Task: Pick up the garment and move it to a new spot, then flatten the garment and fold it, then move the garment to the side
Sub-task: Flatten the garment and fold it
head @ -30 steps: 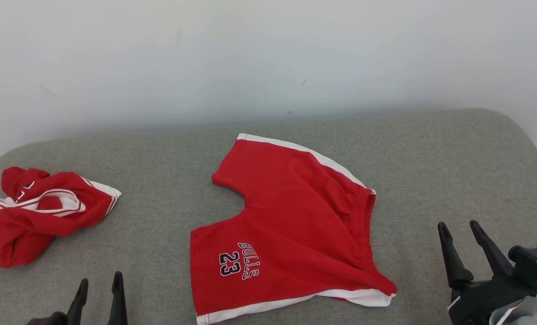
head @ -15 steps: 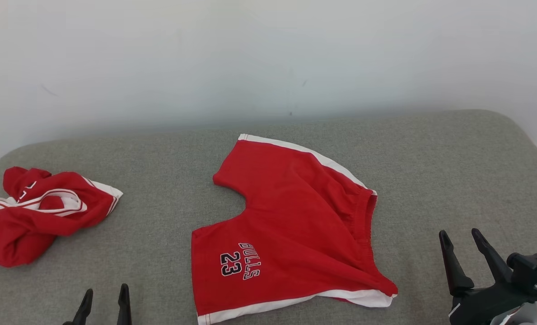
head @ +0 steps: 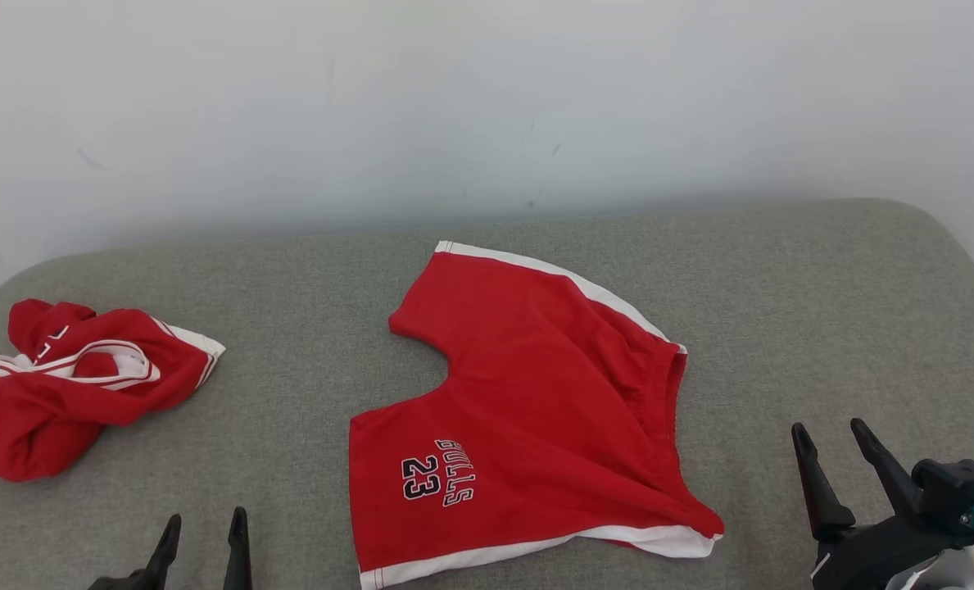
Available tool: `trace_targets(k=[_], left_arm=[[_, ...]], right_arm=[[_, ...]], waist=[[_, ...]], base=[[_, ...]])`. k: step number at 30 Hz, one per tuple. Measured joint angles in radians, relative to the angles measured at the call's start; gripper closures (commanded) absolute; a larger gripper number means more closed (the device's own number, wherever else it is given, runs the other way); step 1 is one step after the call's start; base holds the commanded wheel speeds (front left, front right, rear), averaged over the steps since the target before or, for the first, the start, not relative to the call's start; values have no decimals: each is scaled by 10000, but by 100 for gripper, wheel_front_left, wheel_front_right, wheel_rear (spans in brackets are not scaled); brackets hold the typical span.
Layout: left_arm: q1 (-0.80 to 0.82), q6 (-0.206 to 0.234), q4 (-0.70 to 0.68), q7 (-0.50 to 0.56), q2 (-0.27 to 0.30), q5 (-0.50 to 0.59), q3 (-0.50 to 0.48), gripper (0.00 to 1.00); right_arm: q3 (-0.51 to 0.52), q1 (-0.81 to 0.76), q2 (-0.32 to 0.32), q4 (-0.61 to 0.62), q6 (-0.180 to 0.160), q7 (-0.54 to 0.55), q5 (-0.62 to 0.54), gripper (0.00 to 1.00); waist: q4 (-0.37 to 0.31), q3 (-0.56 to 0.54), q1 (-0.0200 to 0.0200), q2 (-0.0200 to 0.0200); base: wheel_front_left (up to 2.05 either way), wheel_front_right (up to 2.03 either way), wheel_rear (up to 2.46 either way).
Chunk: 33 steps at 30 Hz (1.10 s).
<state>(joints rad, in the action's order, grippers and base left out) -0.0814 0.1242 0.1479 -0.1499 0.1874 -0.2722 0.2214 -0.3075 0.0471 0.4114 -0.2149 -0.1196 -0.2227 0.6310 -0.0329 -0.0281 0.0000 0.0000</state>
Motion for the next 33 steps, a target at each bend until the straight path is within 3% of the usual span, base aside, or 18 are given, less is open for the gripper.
trace_targets(k=[33], left_arm=[[-4,0,-523,899,-316,272,-224,0]], right_arm=[[-12,24,-56,-67,-36,297,-169,0]], waist=[[-84,-104,0,0]], base=[[0,0,0]])
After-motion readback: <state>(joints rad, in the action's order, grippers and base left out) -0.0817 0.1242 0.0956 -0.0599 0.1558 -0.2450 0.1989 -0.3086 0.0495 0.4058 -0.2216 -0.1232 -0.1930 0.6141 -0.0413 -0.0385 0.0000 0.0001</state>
